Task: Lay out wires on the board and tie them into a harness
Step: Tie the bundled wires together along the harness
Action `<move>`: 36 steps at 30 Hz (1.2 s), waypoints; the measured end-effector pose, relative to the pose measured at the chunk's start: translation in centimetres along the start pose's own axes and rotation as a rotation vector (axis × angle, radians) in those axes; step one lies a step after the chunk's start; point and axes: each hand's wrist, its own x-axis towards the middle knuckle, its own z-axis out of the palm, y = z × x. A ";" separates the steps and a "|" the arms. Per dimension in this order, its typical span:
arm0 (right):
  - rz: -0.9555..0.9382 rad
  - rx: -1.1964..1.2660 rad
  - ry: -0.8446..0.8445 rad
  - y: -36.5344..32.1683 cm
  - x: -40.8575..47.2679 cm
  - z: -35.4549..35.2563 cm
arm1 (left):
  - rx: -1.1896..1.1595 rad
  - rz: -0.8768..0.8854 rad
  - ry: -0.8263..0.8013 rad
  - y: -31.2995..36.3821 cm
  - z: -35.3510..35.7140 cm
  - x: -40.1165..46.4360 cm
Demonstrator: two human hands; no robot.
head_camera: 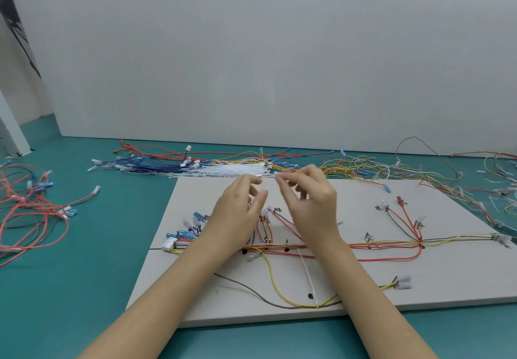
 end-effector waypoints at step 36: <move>1.063 0.870 -0.084 0.4 1.3 -1.5 | -0.437 -0.152 0.021 -0.5 -2.1 0.6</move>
